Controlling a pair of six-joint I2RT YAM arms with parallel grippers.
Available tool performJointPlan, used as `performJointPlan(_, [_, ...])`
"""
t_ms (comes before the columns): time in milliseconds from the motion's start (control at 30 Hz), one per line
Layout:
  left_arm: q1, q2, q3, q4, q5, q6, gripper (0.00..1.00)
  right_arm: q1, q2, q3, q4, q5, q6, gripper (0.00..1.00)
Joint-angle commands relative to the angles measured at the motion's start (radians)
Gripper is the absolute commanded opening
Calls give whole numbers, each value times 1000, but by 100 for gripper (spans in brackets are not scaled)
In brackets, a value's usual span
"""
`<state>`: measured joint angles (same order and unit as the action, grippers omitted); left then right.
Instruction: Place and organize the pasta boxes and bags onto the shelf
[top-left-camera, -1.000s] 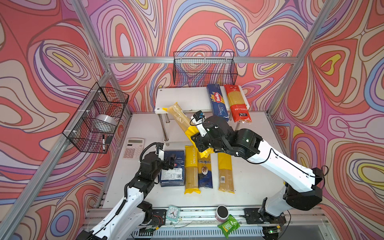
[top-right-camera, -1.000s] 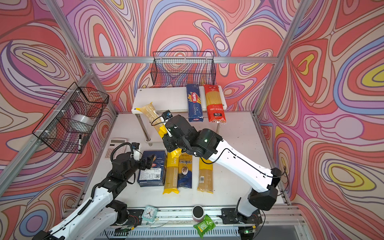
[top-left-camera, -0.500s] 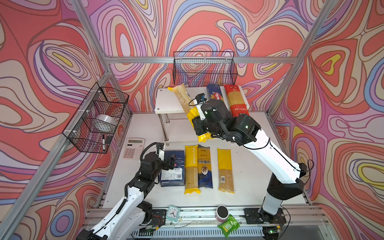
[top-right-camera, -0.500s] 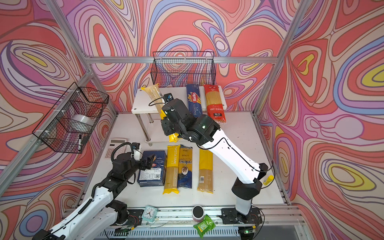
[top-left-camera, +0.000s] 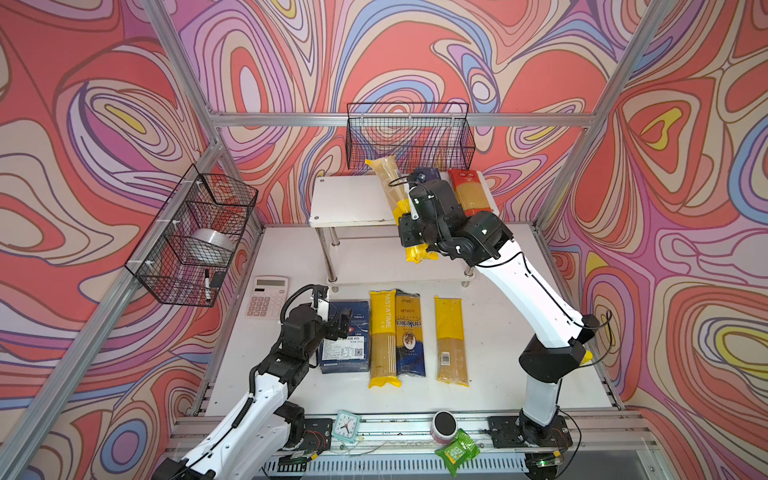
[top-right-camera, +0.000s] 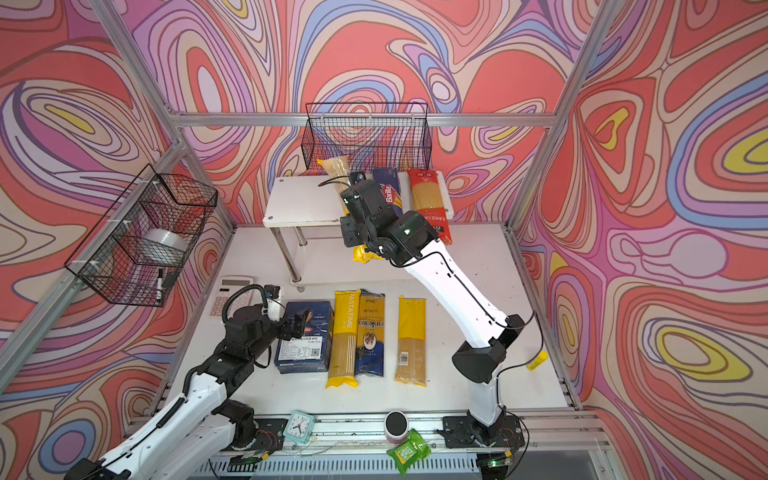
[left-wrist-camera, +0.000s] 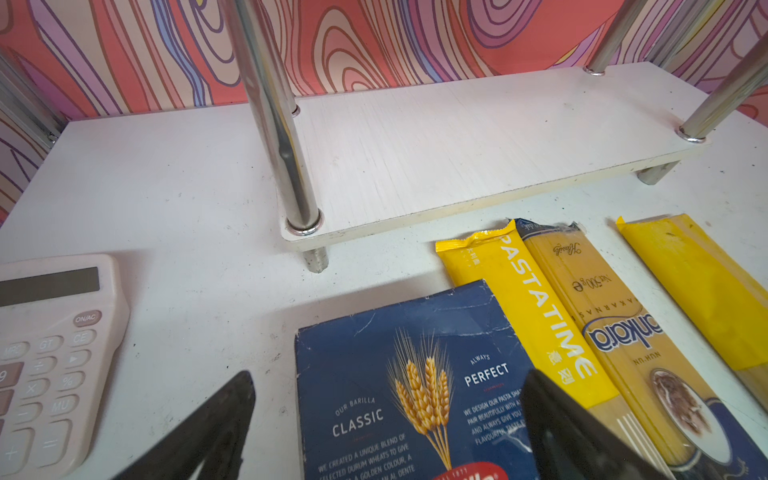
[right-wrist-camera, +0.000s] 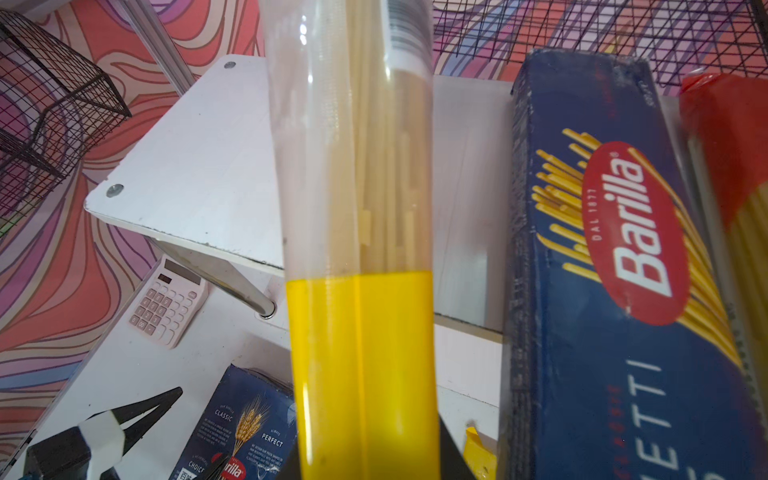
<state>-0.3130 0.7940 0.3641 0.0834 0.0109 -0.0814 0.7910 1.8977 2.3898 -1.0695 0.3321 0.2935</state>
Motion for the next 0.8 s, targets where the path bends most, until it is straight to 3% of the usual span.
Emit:
performJointPlan(0, [5,-6,1,-3,11,10,100,-10,-21,30,202,26,11,0])
performJointPlan(233, [5,-12,-1,-1,11,8,100,-19,-4,18,235,118,15,0])
performJointPlan(567, [6,-2,4,-3,16,10,100,-37,46,33,273,86,44,0])
performJointPlan(767, [6,-5,1,-2,16,11,100,-42,26,-23,302,68,59,27])
